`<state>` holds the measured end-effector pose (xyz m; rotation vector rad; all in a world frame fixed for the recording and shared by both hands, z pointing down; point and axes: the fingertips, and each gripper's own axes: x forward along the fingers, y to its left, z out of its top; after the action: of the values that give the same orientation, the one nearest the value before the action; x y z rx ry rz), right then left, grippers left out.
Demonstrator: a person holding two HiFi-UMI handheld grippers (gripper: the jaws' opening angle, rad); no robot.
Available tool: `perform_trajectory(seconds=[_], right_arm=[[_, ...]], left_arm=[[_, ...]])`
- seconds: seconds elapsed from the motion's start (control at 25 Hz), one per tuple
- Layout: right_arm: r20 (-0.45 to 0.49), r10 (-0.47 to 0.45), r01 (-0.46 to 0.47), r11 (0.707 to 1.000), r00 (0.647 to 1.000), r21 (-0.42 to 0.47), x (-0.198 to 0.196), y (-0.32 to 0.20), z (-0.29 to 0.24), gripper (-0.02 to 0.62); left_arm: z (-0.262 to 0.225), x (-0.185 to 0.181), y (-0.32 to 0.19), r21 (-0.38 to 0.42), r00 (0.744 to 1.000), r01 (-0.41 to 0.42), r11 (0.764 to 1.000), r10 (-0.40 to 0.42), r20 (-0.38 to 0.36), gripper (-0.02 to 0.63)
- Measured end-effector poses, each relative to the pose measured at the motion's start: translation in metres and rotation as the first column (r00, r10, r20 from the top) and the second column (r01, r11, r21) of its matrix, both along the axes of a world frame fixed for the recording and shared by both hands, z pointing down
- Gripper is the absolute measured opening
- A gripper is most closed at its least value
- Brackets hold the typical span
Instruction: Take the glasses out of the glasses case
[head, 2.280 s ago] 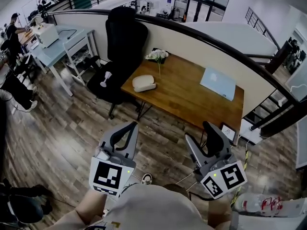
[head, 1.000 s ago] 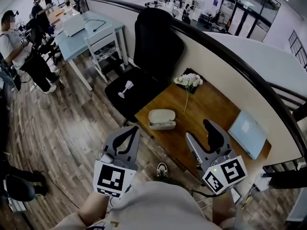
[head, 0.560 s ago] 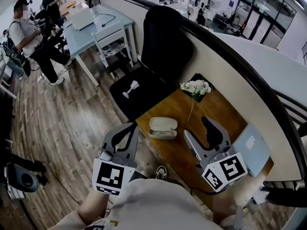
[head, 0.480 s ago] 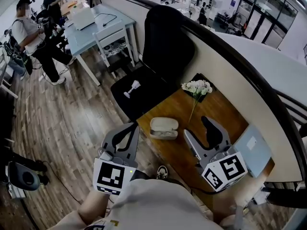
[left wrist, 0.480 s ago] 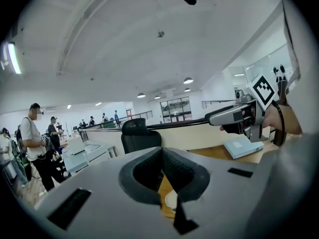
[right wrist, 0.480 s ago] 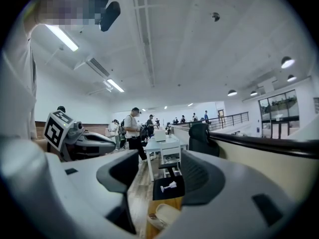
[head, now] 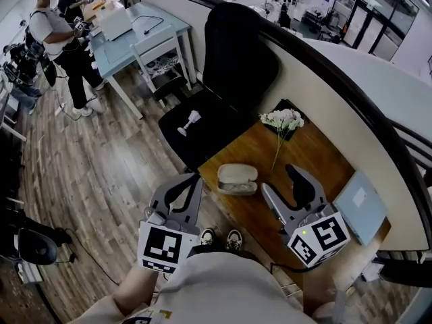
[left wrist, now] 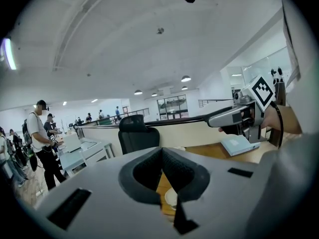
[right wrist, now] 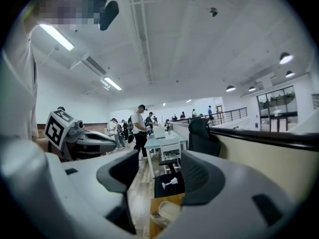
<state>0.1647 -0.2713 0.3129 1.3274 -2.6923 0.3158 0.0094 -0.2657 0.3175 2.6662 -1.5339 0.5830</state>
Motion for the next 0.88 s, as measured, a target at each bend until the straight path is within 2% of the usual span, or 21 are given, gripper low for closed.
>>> perform_trajectory(seconds=[0.4, 0.72, 0.88], right_arm=[[-0.051, 0.028, -0.031, 0.997, 0.998, -0.073, -0.011, -0.014, 0.037, 0.270], [-0.138, -0.048, 0.026, 0.987, 0.989, -0.159, -0.027, -0.037, 0.091, 0.262], [-0.212, -0.100, 0.057, 0.978, 0.972, -0.198, -0.038, -0.045, 0.125, 0.262]], left_arm=[[0.019, -0.015, -0.017, -0.039, 1.000, -0.028, 0.999, 0.028, -0.005, 0.003], [0.062, -0.014, -0.038, -0.125, 0.998, -0.051, 0.991, 0.054, 0.016, 0.003], [0.094, -0.014, -0.047, -0.184, 0.998, -0.057, 0.981, 0.063, 0.027, 0.003]])
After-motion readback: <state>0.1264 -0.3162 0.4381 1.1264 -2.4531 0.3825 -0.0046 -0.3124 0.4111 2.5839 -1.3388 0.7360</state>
